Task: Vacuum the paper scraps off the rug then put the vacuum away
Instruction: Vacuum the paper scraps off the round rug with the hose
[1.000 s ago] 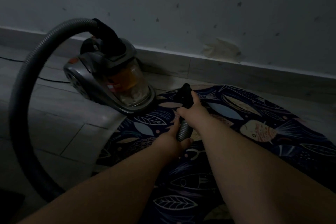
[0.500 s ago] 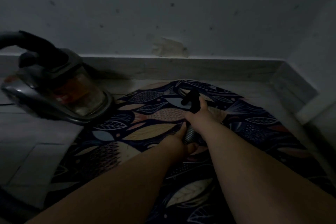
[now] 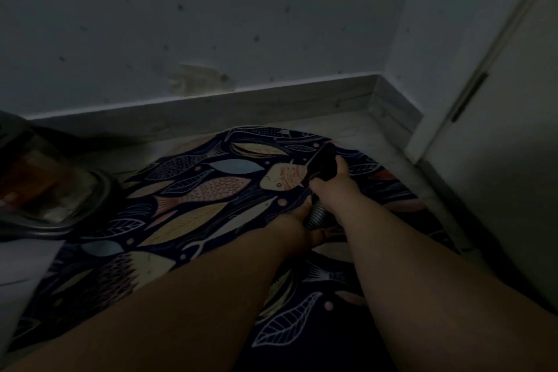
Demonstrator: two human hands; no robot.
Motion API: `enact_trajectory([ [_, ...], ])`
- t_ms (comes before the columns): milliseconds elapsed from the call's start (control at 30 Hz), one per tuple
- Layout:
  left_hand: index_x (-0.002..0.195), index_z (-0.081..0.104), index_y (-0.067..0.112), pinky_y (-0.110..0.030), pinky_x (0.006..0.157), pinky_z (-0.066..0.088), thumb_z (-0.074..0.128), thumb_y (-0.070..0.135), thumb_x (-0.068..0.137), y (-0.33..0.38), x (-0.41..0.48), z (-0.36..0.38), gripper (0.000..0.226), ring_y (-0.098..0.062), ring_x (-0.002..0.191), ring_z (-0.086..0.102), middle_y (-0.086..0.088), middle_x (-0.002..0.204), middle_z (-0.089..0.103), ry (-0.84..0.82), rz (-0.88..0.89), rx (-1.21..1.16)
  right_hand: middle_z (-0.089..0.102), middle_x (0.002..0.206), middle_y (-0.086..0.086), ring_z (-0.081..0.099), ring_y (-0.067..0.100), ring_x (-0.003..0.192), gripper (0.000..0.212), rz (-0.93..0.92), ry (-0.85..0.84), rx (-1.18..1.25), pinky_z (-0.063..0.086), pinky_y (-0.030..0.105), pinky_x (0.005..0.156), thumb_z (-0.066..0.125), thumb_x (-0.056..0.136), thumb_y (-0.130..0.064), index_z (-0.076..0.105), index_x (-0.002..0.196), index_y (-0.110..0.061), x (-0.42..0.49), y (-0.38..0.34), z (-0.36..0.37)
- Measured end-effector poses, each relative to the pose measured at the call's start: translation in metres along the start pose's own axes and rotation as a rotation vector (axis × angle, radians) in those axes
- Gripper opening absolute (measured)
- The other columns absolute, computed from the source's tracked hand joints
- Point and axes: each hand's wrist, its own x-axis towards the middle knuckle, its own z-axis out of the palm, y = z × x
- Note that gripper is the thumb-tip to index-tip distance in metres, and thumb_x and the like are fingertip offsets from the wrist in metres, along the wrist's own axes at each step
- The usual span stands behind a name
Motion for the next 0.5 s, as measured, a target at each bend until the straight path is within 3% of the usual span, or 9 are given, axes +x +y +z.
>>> enact_trajectory([
  [233,0.148,-0.009,0.037,-0.026,0.096,0.037,0.052,0.049,0.091,0.058,0.018,0.034,0.085,-0.029,0.125,0.045,-0.012,0.147,0.038,-0.163,-0.057,0.174,0.035,0.152,0.015,0.048,0.036,0.122,0.083,0.082,0.100,0.031,0.046,0.045,0.100,0.055,0.097,-0.027,-0.004,0.155,-0.034,-0.001,0.035,-0.069],
  [400,0.149,-0.006,0.037,-0.023,0.098,0.035,0.054,0.045,0.091,0.086,0.018,0.052,0.084,-0.026,0.128,0.044,-0.008,0.149,0.037,-0.201,-0.021,0.174,0.019,0.158,0.014,0.045,0.037,0.124,0.087,0.175,0.181,0.093,0.047,0.039,0.090,0.061,0.092,-0.029,0.000,0.153,-0.043,0.000,0.053,-0.103],
  [500,0.148,-0.005,0.038,-0.022,0.096,0.035,0.054,0.044,0.092,0.101,0.016,0.059,0.082,-0.026,0.129,0.043,-0.008,0.148,0.037,-0.229,0.000,0.197,0.019,0.158,0.010,0.049,0.037,0.118,0.091,0.198,0.209,0.140,0.050,0.048,0.095,0.063,0.088,-0.028,0.001,0.152,-0.046,-0.003,0.061,-0.116],
])
